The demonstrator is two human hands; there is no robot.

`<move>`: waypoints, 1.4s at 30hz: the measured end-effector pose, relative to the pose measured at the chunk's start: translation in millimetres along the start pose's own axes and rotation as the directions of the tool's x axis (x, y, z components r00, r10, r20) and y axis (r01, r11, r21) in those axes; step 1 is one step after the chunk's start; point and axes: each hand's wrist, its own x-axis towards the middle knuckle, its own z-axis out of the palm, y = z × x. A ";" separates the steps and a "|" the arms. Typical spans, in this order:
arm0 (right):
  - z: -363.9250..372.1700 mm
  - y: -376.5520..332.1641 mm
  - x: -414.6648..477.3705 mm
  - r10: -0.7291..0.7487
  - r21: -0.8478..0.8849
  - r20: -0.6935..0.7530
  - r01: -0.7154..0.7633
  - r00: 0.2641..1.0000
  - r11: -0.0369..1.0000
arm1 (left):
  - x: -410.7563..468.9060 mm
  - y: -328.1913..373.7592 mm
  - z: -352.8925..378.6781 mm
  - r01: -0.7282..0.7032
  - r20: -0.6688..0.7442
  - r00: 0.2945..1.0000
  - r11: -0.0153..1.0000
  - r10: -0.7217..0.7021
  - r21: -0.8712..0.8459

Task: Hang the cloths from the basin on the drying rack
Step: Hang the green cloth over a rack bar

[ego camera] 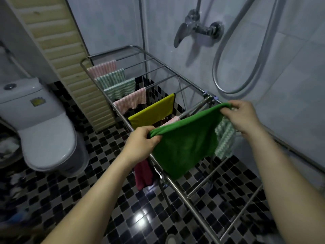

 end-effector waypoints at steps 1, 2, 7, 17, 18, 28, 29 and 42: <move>10.9 6.0 4.6 0.005 -0.045 0.010 -0.005 1.000 0.999 | 1.6 -6.9 5.2 0.029 -0.057 0.998 0.997 -0.025 0.076; 19.9 11.5 6.4 0.002 -0.090 0.011 -0.001 1.000 0.996 | 0.0 -11.5 9.9 0.040 -0.103 0.994 0.988 -0.025 0.146; 58.3 31.2 18.9 -0.001 -0.271 0.042 0.012 0.999 0.962 | 4.9 -34.5 36.9 0.031 -0.170 0.983 0.862 0.064 0.506; 98.0 46.1 31.0 0.116 -0.417 0.099 -0.065 0.988 0.907 | 13.4 -46.9 65.0 -0.012 -0.042 0.998 0.768 0.050 0.640; 99.4 48.6 31.2 0.128 -0.421 0.111 -0.070 0.985 0.904 | 10.0 -46.5 68.9 -0.057 0.032 0.998 0.783 0.048 0.619; 38.1 79.1 18.9 0.357 -0.186 -0.052 -0.361 0.932 0.914 | 1.0 -53.1 80.6 -0.015 0.060 0.998 0.837 -0.021 0.547; 31.5 85.0 14.3 0.397 -0.221 -0.009 -0.389 0.918 0.894 | 0.4 -51.1 82.0 -0.011 0.050 0.999 0.836 -0.020 0.548; 42.1 80.8 13.1 0.367 -0.230 0.320 -0.304 0.873 0.925 | 5.1 -47.5 75.3 0.265 -0.012 0.964 0.948 -0.267 0.178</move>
